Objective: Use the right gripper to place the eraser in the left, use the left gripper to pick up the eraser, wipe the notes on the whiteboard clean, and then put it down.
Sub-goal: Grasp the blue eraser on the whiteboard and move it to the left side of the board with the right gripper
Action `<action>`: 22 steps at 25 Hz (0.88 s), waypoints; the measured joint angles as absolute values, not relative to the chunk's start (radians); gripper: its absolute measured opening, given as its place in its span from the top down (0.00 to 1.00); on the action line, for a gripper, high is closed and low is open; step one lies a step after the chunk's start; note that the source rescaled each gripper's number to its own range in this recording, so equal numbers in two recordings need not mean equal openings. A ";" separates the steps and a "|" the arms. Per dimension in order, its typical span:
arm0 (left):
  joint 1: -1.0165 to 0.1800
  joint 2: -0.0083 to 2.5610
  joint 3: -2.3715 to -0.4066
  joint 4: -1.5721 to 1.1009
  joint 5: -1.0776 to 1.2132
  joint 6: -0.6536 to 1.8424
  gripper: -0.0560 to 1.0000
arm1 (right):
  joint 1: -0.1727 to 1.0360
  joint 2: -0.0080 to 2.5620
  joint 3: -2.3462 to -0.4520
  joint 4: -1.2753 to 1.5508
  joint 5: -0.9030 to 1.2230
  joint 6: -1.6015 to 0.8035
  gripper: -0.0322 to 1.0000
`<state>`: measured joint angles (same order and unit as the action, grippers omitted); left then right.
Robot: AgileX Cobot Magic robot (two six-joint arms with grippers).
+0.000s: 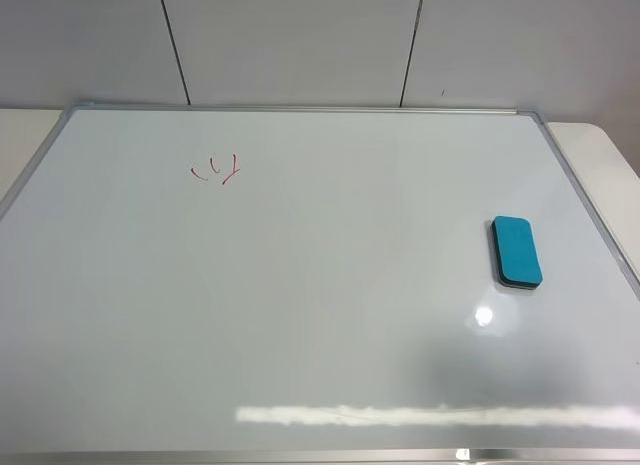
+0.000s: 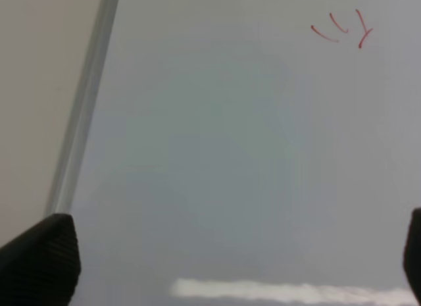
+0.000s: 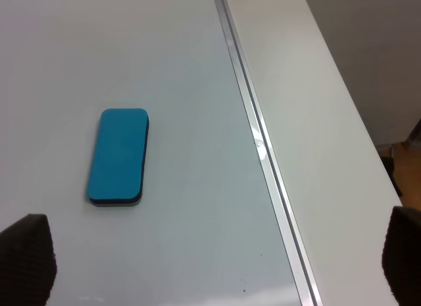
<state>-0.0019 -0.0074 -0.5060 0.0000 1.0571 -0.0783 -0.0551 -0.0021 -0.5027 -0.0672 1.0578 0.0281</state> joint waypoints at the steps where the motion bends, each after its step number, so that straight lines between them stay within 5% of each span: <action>1: -0.002 -0.007 -0.506 0.000 1.057 -0.078 0.00 | -0.055 -0.002 -0.503 -0.067 1.058 0.028 0.00; 22: -0.002 -0.007 -0.506 0.000 1.057 -0.078 0.00 | -0.055 -0.002 -0.503 -0.090 1.058 0.028 0.00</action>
<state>-0.0019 -0.0074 -0.5060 0.0000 1.0571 -0.0783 -0.0551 -0.0021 -0.5027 -0.0898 1.0578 0.0281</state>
